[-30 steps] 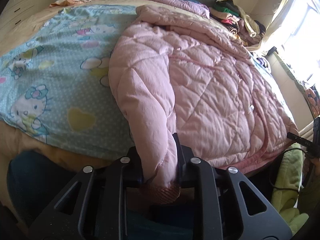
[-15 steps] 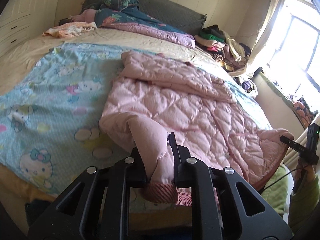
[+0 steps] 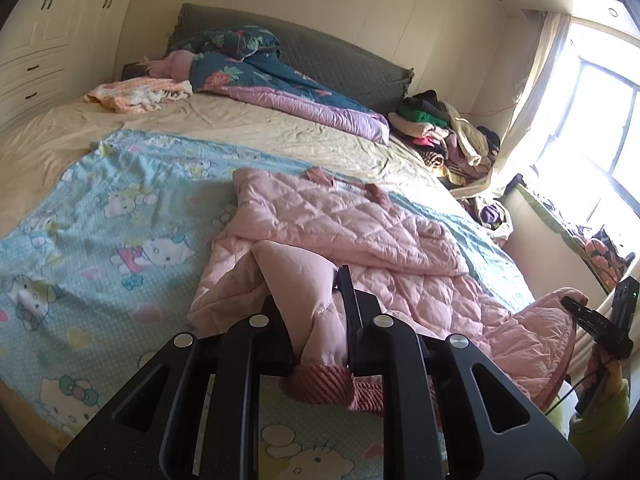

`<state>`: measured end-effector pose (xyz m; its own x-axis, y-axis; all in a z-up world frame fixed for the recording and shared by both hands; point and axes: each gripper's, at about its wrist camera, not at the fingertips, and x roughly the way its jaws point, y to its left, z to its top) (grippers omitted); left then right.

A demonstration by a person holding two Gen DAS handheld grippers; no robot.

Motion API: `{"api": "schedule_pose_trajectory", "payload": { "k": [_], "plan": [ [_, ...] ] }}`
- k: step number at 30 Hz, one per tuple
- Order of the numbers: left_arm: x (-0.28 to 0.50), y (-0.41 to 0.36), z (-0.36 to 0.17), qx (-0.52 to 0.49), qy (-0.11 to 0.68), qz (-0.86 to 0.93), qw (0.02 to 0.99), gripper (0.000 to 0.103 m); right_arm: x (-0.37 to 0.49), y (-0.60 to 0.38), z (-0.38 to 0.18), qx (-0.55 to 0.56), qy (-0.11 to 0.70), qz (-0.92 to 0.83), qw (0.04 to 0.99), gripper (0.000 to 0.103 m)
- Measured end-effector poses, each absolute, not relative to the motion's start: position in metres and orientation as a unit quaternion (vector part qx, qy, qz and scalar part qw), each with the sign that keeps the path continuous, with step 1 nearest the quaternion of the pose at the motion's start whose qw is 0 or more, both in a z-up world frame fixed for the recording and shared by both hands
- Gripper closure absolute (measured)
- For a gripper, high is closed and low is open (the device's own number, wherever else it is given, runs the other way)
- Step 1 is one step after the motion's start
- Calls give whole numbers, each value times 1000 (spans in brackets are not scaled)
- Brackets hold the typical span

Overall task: Fold large clothes
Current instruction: 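Lift the hem with both grippers and carry it toward the collar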

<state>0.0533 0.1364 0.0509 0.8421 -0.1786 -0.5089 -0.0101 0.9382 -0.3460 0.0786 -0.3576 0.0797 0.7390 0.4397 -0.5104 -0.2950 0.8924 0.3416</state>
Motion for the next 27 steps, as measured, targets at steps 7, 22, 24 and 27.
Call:
{"api": "schedule_pose_trajectory", "payload": {
  "k": [7,22,24,27],
  "plan": [
    [58,144,80,-179,245,-41,952,93,88,-363,113,138,260,201,934,86],
    [96,152,114,-179,215,-17,960,93,130,-369,146,191,227,187,937,86],
    [104,151,116,-172,214,-11,961,93,139,-368,147,197,229,184,936,86],
    [119,146,119,-153,216,2,964,93,153,-367,147,197,232,179,936,86]
  ]
}}
